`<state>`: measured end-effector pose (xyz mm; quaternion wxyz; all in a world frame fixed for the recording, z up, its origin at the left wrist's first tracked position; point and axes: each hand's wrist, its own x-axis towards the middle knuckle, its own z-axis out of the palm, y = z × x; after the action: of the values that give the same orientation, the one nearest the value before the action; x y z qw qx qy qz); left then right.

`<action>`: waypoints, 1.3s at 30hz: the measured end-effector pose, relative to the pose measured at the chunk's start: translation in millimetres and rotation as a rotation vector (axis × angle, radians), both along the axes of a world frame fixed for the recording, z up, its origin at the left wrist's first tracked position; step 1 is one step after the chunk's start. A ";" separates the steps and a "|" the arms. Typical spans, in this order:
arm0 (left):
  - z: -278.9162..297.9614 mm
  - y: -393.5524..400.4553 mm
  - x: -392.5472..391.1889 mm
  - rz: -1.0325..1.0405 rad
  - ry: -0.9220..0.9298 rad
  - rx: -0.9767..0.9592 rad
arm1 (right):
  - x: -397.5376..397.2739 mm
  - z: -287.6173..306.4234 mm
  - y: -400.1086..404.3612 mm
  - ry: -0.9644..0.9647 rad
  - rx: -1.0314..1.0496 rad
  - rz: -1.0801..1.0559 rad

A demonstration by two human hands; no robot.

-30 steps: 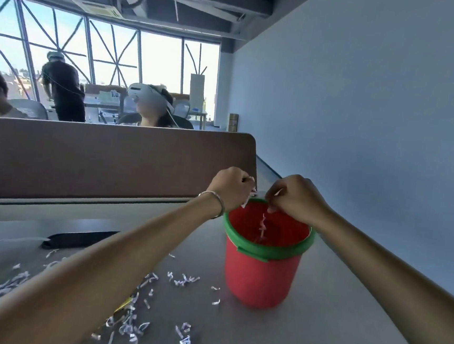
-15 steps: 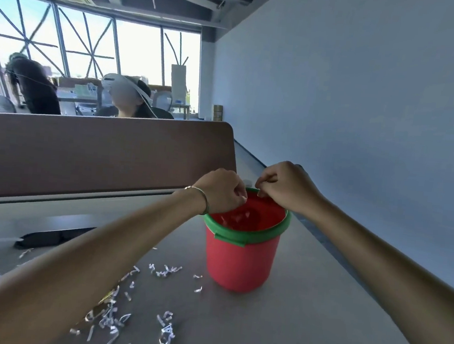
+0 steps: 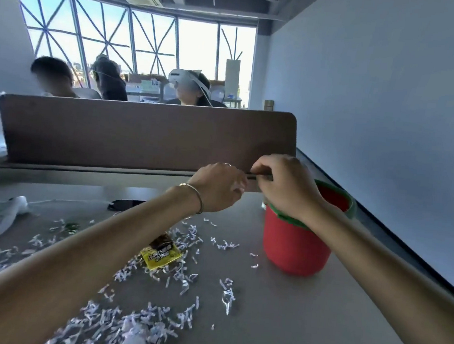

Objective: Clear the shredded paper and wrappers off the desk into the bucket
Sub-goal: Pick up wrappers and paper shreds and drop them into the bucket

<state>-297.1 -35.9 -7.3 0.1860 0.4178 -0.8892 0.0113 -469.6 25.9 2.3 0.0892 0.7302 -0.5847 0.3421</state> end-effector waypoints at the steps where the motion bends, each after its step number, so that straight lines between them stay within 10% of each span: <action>1: -4.9 -0.4 11.9 0.020 -0.008 0.004 | 11.1 -4.4 -2.5 0.006 0.007 0.023; 15: -105.7 -19.8 137.1 0.053 -0.548 0.390 | 90.3 -100.7 -36.9 0.035 0.247 0.174; 29: -141.5 -26.2 193.6 0.254 0.001 0.206 | 108.0 -161.4 -79.1 0.003 0.457 0.180; 39: -141.5 -4.4 213.5 0.418 -0.037 0.036 | 180.1 -198.0 -76.8 0.109 0.619 0.228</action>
<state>-83.6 -40.3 -148.8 0.1558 0.5961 -0.7866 0.0412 -289.5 -50.9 -195.7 -0.1448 0.8006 -0.5696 0.1165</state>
